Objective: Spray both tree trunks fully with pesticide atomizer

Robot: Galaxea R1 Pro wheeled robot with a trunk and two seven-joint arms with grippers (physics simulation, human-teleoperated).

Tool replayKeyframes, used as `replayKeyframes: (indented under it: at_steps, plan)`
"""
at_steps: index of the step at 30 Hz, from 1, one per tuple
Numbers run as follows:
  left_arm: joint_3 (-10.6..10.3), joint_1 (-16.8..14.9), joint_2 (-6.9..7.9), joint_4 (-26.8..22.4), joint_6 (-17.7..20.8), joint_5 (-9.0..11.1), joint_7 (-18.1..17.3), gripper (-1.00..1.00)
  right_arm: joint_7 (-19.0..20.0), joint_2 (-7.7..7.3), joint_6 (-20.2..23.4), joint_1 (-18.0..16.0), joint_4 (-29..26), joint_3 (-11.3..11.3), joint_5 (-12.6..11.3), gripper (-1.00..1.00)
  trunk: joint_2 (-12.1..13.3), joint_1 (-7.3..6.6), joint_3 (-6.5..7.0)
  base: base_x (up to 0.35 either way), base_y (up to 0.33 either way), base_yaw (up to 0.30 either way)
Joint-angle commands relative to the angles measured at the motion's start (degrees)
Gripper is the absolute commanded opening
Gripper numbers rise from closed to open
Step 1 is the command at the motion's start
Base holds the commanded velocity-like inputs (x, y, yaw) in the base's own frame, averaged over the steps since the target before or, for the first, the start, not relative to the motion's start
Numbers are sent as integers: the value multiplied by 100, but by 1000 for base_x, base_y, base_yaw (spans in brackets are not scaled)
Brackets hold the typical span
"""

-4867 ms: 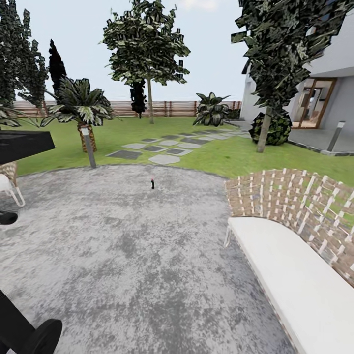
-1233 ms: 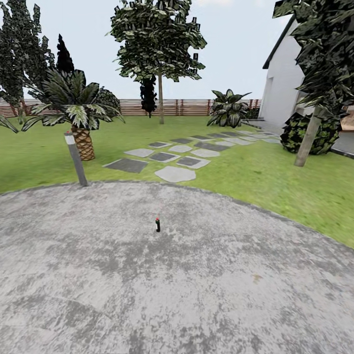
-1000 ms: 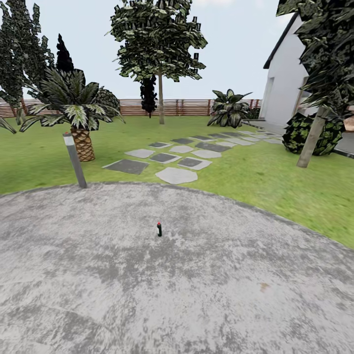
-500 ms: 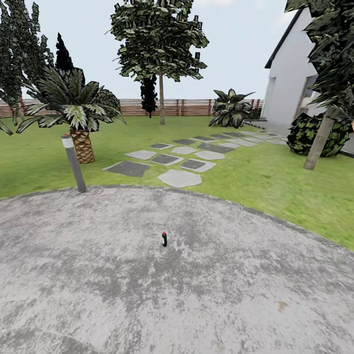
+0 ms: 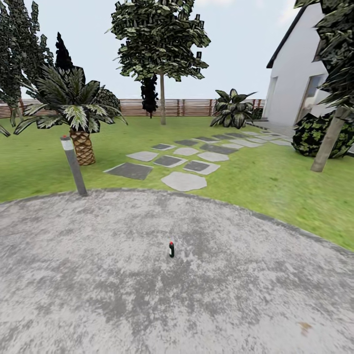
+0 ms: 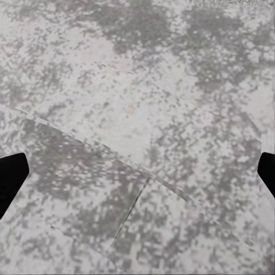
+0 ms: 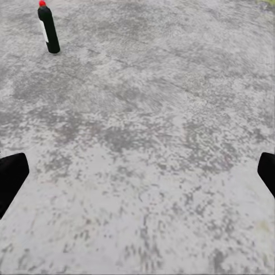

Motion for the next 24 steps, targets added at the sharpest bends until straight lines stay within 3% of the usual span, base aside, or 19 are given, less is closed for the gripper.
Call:
replayKeyframes:
  at_steps: [1,24]
  plan:
    - [0,0,0,0,0,0,0,100,-1,0,0,0,0,0,0,100,0,0,0,294,187,0]
    - [0,0,0,0,0,0,0,100,-6,0,-3,0,0,-8,0,100,0,0,0,292,192,0]
